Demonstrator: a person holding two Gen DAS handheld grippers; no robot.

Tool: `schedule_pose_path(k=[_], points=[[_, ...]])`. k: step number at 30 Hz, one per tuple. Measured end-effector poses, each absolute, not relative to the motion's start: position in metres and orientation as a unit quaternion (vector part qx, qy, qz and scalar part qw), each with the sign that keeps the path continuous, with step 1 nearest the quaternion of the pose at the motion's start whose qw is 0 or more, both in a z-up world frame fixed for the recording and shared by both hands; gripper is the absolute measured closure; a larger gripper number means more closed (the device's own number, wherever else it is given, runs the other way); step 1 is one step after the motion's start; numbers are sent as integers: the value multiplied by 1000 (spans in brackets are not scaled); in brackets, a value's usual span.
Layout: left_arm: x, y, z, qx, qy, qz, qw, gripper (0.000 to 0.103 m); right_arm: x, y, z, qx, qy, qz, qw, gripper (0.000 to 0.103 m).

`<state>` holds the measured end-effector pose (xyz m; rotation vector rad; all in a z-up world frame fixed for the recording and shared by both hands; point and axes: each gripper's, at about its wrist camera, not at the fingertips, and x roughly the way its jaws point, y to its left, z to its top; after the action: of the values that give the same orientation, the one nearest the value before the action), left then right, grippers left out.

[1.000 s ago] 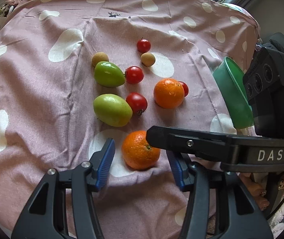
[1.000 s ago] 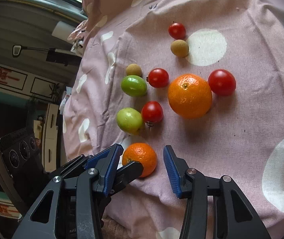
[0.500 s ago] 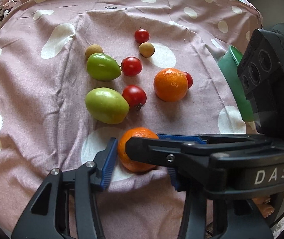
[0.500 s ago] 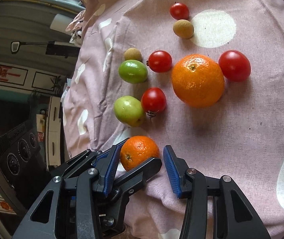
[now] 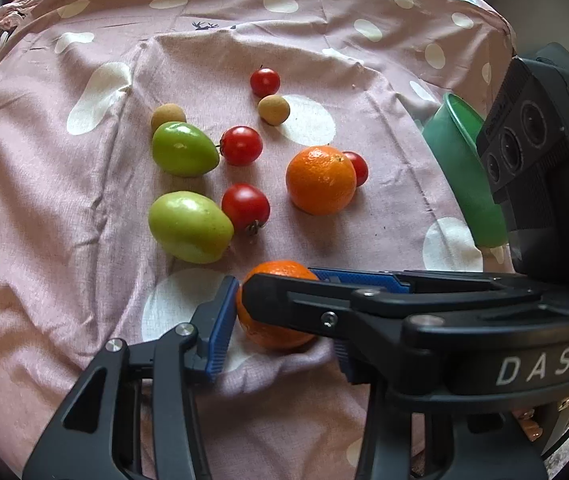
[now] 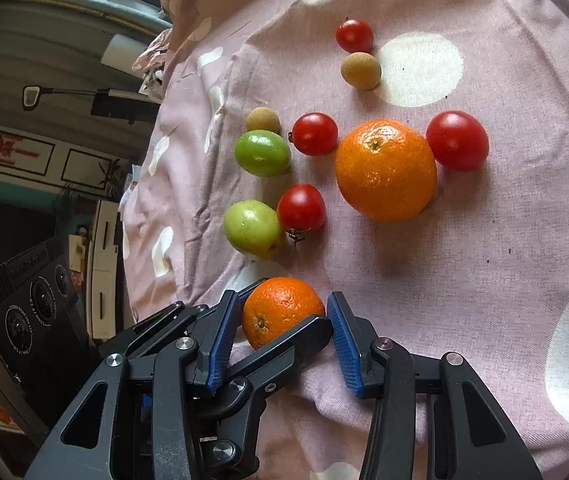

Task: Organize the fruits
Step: 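Lift the mandarin with the right gripper and carry it over the green bowl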

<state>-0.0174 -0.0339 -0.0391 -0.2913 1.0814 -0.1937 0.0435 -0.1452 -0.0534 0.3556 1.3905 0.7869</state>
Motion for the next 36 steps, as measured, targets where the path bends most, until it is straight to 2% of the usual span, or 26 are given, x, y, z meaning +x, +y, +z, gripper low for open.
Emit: schedule_pose_path(k=[14,36], points=[[-13,-62,8,-114,445,-121,880,61,39,-174,-2,160,546,351,744,55],[4,-112,53,-71,407,-160,897,60,46,-229,43,198,474,328,793,55]])
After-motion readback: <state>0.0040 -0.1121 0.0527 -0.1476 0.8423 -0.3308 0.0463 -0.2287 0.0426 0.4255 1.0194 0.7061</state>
